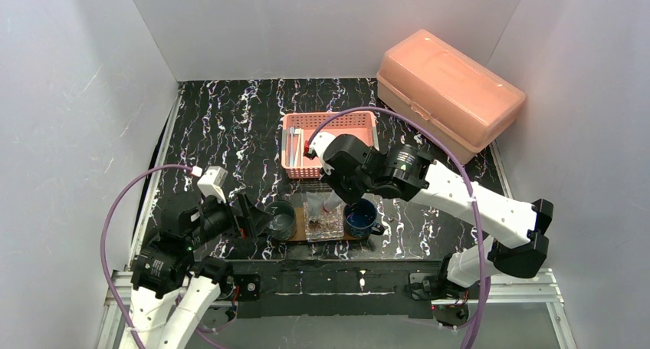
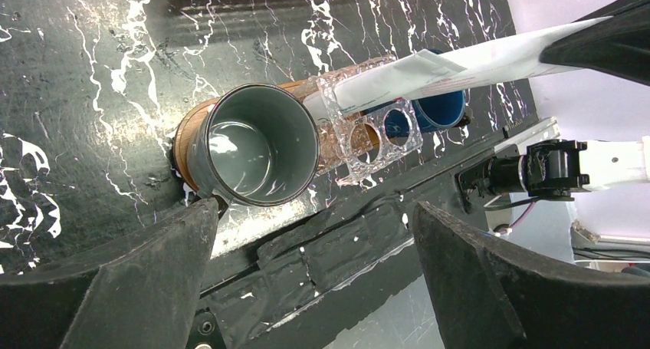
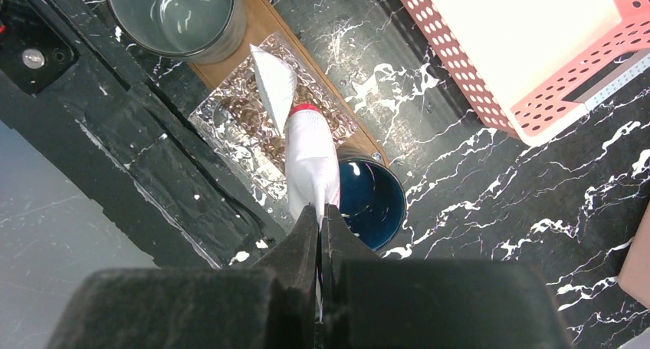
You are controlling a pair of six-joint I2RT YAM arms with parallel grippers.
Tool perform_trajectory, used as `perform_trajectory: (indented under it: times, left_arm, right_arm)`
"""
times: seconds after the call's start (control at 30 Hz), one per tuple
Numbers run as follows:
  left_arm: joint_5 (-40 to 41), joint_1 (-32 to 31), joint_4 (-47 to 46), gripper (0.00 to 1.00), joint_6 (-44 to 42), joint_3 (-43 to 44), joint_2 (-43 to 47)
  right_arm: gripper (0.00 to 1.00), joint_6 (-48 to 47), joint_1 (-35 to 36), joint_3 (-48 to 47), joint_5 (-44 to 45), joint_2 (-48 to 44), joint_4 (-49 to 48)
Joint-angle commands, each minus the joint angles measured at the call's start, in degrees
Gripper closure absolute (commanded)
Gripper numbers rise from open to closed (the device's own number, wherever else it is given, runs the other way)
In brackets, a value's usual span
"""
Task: Prepare toiletry sets of a toothbrush and toothpaste on the tray
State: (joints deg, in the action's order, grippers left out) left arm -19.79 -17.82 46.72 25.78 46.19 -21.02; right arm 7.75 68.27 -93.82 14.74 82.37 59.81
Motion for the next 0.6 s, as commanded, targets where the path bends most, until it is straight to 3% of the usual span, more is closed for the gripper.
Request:
perform_trajectory:
  times: [0.0, 0.57]
  left_arm:
    - [0.54, -0.07, -0.39, 0.02, 0.06, -0.5, 0.54]
    - [0.11, -0.08, -0.51, 0.02, 0.15, -0.75, 0.19]
  right_arm:
    - [0.99, 0.18, 0.28, 0.83, 1.5, 0.16, -3.86]
    - [0.99, 0.16, 0.28, 5.42, 1.79, 1.7, -6.55]
